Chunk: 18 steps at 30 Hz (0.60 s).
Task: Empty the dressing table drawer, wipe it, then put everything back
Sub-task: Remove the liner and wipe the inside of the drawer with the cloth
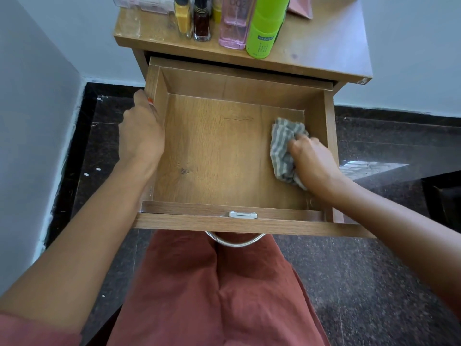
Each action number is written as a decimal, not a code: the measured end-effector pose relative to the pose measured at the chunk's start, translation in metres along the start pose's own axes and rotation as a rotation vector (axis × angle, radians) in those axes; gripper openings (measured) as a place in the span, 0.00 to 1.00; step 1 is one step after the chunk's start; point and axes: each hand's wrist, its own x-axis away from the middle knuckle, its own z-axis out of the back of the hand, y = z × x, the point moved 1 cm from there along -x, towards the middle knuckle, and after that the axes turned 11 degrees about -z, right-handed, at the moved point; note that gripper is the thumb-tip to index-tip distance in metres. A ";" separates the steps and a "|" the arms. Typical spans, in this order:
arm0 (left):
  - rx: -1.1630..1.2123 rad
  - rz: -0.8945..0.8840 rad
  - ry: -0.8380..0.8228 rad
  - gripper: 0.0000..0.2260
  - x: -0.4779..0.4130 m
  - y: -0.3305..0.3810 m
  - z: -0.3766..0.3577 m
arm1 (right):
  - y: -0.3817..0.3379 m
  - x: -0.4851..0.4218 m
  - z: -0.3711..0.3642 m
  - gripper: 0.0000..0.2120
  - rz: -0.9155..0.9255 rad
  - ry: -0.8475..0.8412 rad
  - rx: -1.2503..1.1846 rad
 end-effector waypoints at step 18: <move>-0.031 0.001 0.000 0.14 0.000 0.001 -0.001 | -0.078 -0.040 -0.006 0.28 0.087 0.055 -0.456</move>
